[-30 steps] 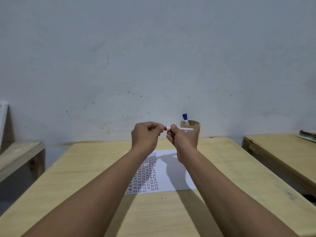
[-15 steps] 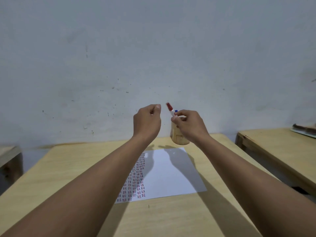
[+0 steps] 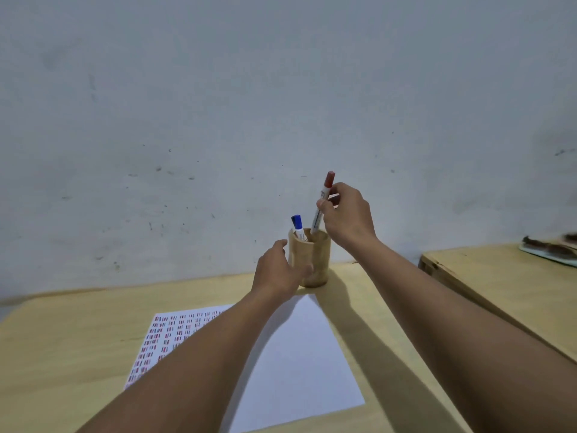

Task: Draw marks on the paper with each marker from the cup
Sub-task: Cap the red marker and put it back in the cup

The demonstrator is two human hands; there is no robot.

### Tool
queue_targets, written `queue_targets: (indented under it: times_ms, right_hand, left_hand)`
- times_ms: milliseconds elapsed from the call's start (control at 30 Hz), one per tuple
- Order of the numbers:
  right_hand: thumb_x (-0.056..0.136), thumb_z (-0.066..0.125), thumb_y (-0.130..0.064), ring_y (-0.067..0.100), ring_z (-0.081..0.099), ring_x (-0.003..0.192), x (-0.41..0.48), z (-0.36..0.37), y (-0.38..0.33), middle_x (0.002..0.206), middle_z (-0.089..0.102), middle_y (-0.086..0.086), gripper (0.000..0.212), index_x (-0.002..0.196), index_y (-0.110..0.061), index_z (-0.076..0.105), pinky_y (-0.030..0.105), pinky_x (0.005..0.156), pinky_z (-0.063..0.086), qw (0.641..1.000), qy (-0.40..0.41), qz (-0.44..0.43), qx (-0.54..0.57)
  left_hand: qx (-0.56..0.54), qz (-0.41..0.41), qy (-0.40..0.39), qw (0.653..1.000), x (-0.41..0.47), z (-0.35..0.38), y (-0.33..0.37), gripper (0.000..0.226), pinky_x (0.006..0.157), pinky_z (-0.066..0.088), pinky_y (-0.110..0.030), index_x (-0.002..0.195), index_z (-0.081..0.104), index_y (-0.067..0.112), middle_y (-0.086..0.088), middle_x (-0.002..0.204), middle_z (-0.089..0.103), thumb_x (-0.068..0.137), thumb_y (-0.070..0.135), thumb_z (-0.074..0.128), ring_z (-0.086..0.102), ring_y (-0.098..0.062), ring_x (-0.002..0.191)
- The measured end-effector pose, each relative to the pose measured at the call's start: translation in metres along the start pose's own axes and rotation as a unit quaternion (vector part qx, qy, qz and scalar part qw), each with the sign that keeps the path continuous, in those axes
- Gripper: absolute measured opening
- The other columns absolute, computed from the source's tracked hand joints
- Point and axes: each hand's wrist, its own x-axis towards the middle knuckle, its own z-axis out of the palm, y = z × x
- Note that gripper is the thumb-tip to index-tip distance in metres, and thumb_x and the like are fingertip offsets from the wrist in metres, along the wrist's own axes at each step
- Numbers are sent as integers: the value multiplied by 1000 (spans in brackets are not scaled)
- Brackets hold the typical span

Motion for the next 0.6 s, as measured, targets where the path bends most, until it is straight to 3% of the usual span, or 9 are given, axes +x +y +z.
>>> queue_targets:
  times_ms: [100, 167, 300, 433, 600]
  right_hand:
    - [99, 62, -22, 22, 65, 85, 9, 9, 10, 103, 69, 5, 20, 115, -11, 67, 31, 68, 52, 998, -35, 17, -56]
    - [95, 67, -22, 26, 69, 87, 16, 14, 21, 100, 71, 8, 18, 108, -10, 69, 39, 78, 58, 992, -74, 40, -92]
    - [92, 70, -19, 25, 70, 83, 22, 22, 39, 92, 74, 10, 17, 96, -4, 75, 39, 76, 58, 983, -108, 64, -133]
    - [92, 70, -17, 25, 68, 90, 22, 28, 45, 104, 70, 7, 24, 115, -11, 67, 38, 79, 57, 988, -77, 66, -117]
    - [87, 67, -17, 27, 69, 86, 23, 35, 39, 95, 74, 4, 7, 93, -17, 71, 34, 68, 54, 985, -99, 15, -142]
  left_hand:
    - [-2, 8, -2, 1000, 10, 12, 2, 61, 83, 49, -31, 134, 52, 15, -4, 124, 64, 82, 37, 76, 58, -19, 98]
    - [-15, 5, 0, 1000, 16, 19, 0, 57, 86, 54, -34, 128, 55, 17, -1, 119, 66, 81, 42, 74, 62, -19, 99]
    - [-21, 12, 8, 1000, 23, 26, -11, 56, 84, 53, -31, 130, 55, 19, 2, 119, 68, 80, 36, 77, 64, -18, 104]
    - [-29, 22, 11, 999, 27, 28, -19, 54, 83, 51, -28, 130, 56, 19, 4, 118, 67, 82, 28, 79, 64, -17, 103]
    - [-25, 29, 19, 999, 27, 28, -20, 44, 83, 57, -33, 123, 59, 21, 3, 111, 69, 81, 23, 71, 66, -17, 95]
